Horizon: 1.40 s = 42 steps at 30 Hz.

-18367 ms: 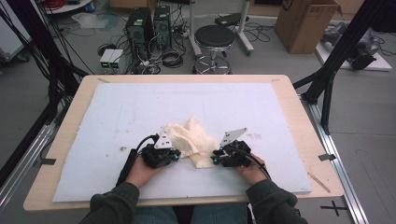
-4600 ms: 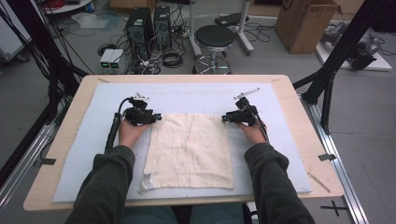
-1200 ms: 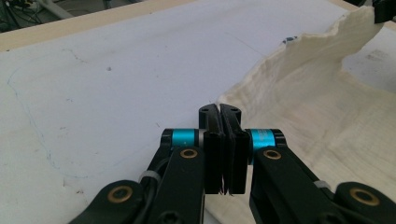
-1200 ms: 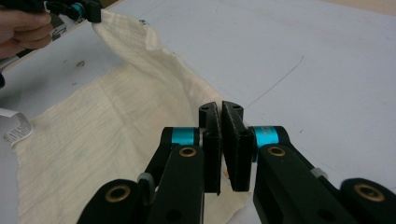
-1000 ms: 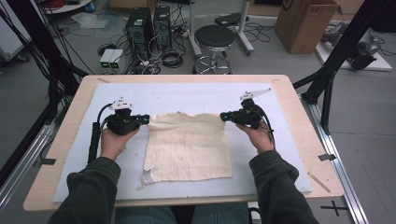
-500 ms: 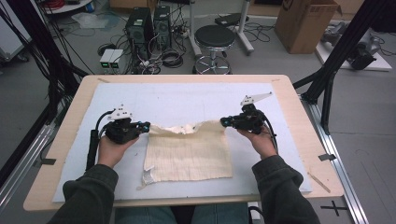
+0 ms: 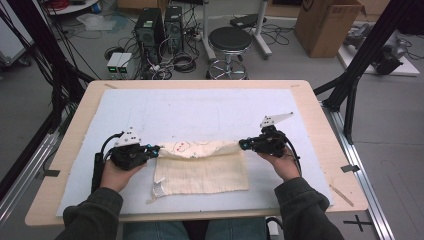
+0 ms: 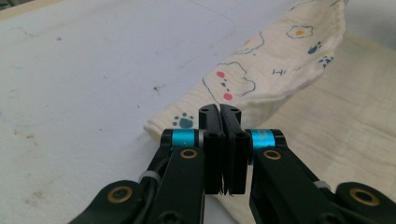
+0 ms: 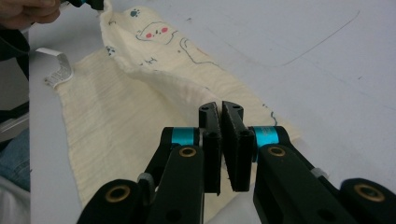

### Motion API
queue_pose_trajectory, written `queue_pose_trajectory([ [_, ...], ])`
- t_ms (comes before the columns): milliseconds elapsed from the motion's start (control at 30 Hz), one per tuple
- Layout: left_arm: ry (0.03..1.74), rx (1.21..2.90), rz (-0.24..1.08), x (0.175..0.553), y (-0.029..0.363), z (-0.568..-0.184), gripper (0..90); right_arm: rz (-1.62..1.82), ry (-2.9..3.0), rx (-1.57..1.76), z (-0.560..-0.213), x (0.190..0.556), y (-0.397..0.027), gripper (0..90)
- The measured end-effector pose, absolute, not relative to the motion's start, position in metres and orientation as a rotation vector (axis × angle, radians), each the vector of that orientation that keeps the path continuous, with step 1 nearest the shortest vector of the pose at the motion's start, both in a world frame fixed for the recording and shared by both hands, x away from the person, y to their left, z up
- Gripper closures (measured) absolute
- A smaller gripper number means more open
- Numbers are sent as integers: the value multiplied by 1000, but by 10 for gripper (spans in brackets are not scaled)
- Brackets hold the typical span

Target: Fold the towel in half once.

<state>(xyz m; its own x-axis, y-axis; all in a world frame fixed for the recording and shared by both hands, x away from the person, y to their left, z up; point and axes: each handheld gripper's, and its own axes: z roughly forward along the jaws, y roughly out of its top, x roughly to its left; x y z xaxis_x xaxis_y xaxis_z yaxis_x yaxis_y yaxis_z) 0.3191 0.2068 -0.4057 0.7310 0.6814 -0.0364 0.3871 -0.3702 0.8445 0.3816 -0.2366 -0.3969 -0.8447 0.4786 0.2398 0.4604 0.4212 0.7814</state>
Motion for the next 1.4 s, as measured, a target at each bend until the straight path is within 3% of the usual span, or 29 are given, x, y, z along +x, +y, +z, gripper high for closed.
queue_pose_trajectory([
  [1400,718,2070,316,250,209,-426,874,1442,2687,788,-416,320,-240,860],
])
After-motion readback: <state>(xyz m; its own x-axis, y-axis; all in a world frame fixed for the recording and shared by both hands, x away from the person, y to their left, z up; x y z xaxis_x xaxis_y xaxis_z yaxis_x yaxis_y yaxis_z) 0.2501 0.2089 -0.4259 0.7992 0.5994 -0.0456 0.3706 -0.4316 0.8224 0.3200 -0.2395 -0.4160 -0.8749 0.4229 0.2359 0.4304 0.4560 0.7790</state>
